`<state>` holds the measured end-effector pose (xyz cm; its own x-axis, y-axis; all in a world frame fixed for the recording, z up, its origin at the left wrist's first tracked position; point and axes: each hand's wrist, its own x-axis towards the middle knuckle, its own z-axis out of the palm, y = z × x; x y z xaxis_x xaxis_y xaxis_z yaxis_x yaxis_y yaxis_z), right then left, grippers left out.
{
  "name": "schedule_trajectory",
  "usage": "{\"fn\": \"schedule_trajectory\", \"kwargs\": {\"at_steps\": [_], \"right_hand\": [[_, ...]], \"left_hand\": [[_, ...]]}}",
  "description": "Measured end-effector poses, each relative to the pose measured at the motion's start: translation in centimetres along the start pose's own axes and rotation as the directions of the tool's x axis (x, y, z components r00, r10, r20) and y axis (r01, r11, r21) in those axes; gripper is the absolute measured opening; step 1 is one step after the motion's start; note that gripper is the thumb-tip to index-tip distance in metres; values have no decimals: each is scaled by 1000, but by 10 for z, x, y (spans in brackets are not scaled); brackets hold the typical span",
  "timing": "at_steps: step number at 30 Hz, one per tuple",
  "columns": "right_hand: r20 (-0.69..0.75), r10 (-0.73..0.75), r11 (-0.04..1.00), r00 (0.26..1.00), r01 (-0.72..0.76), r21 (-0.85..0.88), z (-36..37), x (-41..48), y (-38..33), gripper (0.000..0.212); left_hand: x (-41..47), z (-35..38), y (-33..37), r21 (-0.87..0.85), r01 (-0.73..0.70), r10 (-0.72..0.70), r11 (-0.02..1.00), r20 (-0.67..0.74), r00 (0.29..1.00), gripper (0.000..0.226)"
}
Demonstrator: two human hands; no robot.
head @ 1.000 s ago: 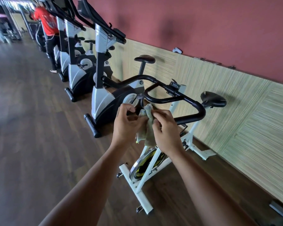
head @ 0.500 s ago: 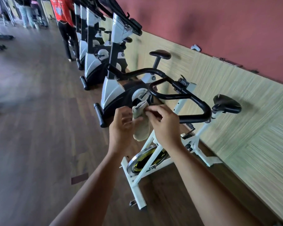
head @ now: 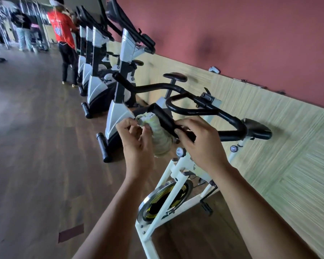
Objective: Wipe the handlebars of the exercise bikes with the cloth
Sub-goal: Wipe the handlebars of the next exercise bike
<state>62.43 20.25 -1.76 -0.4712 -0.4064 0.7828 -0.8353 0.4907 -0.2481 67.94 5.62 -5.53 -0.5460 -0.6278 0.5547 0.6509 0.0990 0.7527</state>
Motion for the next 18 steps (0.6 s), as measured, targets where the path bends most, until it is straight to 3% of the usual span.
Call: {"fn": "schedule_trajectory", "kwargs": {"at_steps": [9, 18], "right_hand": [[-132, -158, 987, 979, 155, -28, 12, -4, 18, 22], [-225, -247, 968, 943, 228, -107, 22, -8, 28, 23]], "left_hand": [[1, 28, -38, -116, -250, 227, 961, -186, 956, 28], [-5, 48, -80, -255, -398, 353, 881, -205, 913, 7]]}}
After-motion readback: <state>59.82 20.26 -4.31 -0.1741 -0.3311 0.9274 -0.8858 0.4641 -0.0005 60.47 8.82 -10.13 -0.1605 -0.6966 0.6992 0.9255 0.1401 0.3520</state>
